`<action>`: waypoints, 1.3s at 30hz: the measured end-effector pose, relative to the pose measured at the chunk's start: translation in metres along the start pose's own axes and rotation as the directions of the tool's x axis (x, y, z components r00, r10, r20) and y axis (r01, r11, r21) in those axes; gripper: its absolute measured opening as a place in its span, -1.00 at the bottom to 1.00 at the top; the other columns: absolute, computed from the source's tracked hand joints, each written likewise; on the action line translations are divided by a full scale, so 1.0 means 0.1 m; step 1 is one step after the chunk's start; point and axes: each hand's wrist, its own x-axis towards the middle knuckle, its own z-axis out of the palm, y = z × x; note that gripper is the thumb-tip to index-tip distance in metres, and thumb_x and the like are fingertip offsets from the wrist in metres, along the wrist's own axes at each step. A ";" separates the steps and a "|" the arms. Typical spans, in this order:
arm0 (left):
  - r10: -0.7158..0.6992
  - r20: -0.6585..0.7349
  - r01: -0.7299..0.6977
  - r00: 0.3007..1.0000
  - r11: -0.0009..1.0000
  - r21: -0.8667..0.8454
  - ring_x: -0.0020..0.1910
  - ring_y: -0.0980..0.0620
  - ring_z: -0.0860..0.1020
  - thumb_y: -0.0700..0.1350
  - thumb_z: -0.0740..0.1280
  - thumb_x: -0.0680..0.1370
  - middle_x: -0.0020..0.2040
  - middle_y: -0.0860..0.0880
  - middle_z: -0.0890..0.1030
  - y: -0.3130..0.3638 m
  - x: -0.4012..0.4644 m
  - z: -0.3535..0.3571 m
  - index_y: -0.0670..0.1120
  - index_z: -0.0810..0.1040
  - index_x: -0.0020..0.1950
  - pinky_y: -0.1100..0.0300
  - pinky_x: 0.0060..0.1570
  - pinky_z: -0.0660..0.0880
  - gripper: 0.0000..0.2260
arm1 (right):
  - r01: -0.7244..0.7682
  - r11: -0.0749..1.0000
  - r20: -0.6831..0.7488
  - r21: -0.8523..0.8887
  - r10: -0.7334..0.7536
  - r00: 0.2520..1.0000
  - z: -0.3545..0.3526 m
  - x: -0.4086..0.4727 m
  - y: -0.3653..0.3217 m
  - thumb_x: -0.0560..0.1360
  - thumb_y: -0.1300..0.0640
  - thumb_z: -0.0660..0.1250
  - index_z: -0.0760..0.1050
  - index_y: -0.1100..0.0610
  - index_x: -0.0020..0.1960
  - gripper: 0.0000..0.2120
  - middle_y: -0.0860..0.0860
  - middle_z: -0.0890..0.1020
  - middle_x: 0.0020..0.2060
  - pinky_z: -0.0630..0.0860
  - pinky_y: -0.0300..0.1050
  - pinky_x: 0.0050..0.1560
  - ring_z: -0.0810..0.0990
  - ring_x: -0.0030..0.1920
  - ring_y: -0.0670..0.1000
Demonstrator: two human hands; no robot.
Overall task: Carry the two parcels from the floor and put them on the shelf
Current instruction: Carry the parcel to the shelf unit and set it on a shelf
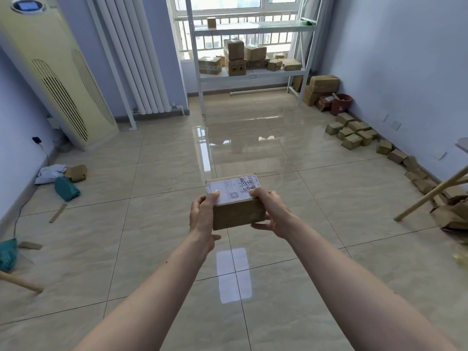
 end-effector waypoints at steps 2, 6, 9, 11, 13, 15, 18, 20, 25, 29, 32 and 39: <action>-0.014 0.035 0.013 0.999 0.999 0.033 0.14 -0.17 0.54 0.22 0.36 0.43 0.14 -0.06 0.57 0.06 -0.03 -0.01 0.13 0.44 0.26 -0.28 0.19 0.38 -0.56 | 0.011 1.000 0.003 -0.013 -0.011 1.000 -0.06 0.00 -0.04 0.43 -0.05 0.36 0.42 0.10 0.23 -0.57 0.11 0.52 0.12 0.65 0.06 -0.11 0.55 0.07 0.12; -0.032 0.111 0.025 0.993 0.997 0.070 -0.02 -0.11 0.58 0.18 0.35 0.39 0.09 -0.10 0.61 0.13 -0.02 -0.03 0.06 0.49 0.28 -0.07 -0.03 0.56 -0.51 | 0.030 0.999 0.040 -0.039 -0.028 0.999 -0.12 -0.01 -0.09 0.46 -0.04 0.30 0.50 0.06 0.17 -0.68 0.06 0.53 0.02 0.61 0.04 -0.07 0.53 -0.02 0.07; -0.037 0.113 0.031 0.993 0.998 0.049 -0.17 -0.06 0.53 0.06 0.32 0.45 -0.08 -0.08 0.58 0.15 -0.05 0.00 -0.06 0.55 0.18 0.10 -0.24 0.49 -0.65 | 0.040 0.998 0.021 -0.056 -0.039 0.999 -0.11 -0.01 -0.10 0.44 -0.06 0.30 0.51 0.04 0.12 -0.69 0.06 0.53 0.03 0.61 0.02 -0.08 0.54 -0.02 0.07; -0.011 0.080 0.010 0.997 1.000 0.019 -0.15 -0.06 0.55 0.06 0.33 0.45 -0.08 -0.08 0.60 0.15 -0.06 0.02 -0.08 0.55 0.20 0.10 -0.26 0.49 -0.62 | 0.039 0.998 0.011 -0.043 -0.038 0.999 -0.09 0.00 -0.09 0.43 -0.11 0.33 0.49 0.04 0.19 -0.61 0.07 0.54 0.09 0.64 0.07 -0.01 0.56 0.00 0.07; 0.018 0.041 -0.017 0.999 1.000 -0.021 -0.11 -0.07 0.57 0.05 0.34 0.44 -0.03 -0.10 0.62 0.14 -0.05 0.05 -0.09 0.53 0.23 0.09 -0.28 0.51 -0.60 | 0.032 0.999 0.013 -0.026 -0.032 0.999 -0.07 0.01 -0.07 0.40 -0.22 0.38 0.38 0.05 0.32 -0.41 0.08 0.54 0.17 0.64 0.17 0.08 0.60 0.07 0.09; 0.052 0.004 -0.052 0.999 0.997 -0.054 -0.11 -0.08 0.58 0.03 0.34 0.46 -0.01 -0.11 0.63 0.12 -0.05 0.06 -0.09 0.51 0.18 0.06 -0.24 0.55 -0.66 | 0.020 1.000 0.027 0.006 -0.020 0.999 -0.02 0.00 -0.05 0.40 -0.28 0.42 0.24 0.08 0.37 -0.27 0.09 0.52 0.13 0.63 0.22 0.09 0.62 0.07 0.12; 0.088 -0.008 -0.088 0.996 0.993 -0.077 -0.15 -0.09 0.58 -0.02 0.33 0.50 -0.07 -0.10 0.62 0.11 -0.09 0.08 -0.10 0.46 0.14 0.05 -0.22 0.56 -0.73 | 0.004 0.999 0.029 0.045 -0.006 1.000 0.08 -0.02 -0.03 0.42 -0.23 0.44 0.18 0.08 0.35 -0.28 0.08 0.53 0.08 0.64 0.23 0.06 0.64 0.02 0.12; 0.090 0.012 -0.089 0.996 0.992 -0.088 -0.13 -0.11 0.58 -0.03 0.32 0.51 -0.07 -0.11 0.61 0.09 -0.11 0.08 -0.10 0.44 0.16 0.05 -0.23 0.56 -0.72 | 0.008 0.999 -0.004 0.032 -0.008 1.000 0.13 0.01 -0.02 0.42 -0.18 0.46 0.24 0.15 0.35 -0.29 0.11 0.59 0.10 0.64 0.23 0.06 0.67 0.01 0.12; 0.054 0.073 -0.059 0.996 0.996 0.066 0.07 -0.11 0.60 0.14 0.37 0.31 0.08 -0.08 0.65 0.12 -0.11 0.00 0.01 0.50 0.19 -0.13 0.00 0.55 -0.52 | 0.028 0.999 -0.017 0.025 -0.028 0.999 0.12 0.05 -0.05 0.39 -0.15 0.43 0.35 0.16 0.34 -0.34 0.13 0.66 0.07 0.67 0.12 -0.09 0.69 -0.01 0.12; 0.006 0.144 -0.022 0.990 0.994 0.110 0.05 -0.13 0.64 0.20 0.41 0.31 0.07 -0.07 0.70 0.19 -0.13 -0.04 0.03 0.57 0.21 -0.03 -0.07 0.60 -0.48 | 0.043 0.999 -0.008 -0.030 -0.043 0.999 0.10 0.04 -0.09 0.45 -0.12 0.37 0.42 0.12 0.30 -0.49 0.07 0.68 0.01 0.63 0.06 -0.07 0.67 -0.04 0.09; -0.003 0.157 -0.013 0.988 0.995 0.102 0.03 -0.13 0.64 0.10 0.41 0.39 0.08 -0.09 0.70 0.21 -0.12 -0.04 -0.01 0.60 0.18 0.08 -0.21 0.57 -0.60 | 0.065 0.996 0.000 -0.061 -0.065 0.998 0.11 0.03 -0.13 0.47 -0.13 0.35 0.47 0.12 0.28 -0.51 0.06 0.68 -0.01 0.60 0.02 -0.11 0.67 -0.06 0.08; 0.083 0.083 -0.085 0.993 0.996 0.022 -0.17 -0.04 0.63 0.00 0.40 0.47 -0.03 -0.06 0.68 0.29 -0.09 0.00 -0.06 0.56 0.20 0.18 -0.34 0.53 -0.68 | 0.119 0.985 -0.003 -0.125 -0.120 0.993 0.19 -0.03 -0.12 0.37 -0.33 0.41 0.36 0.09 0.36 -0.27 0.04 0.65 0.16 0.52 0.28 0.24 0.62 0.17 0.10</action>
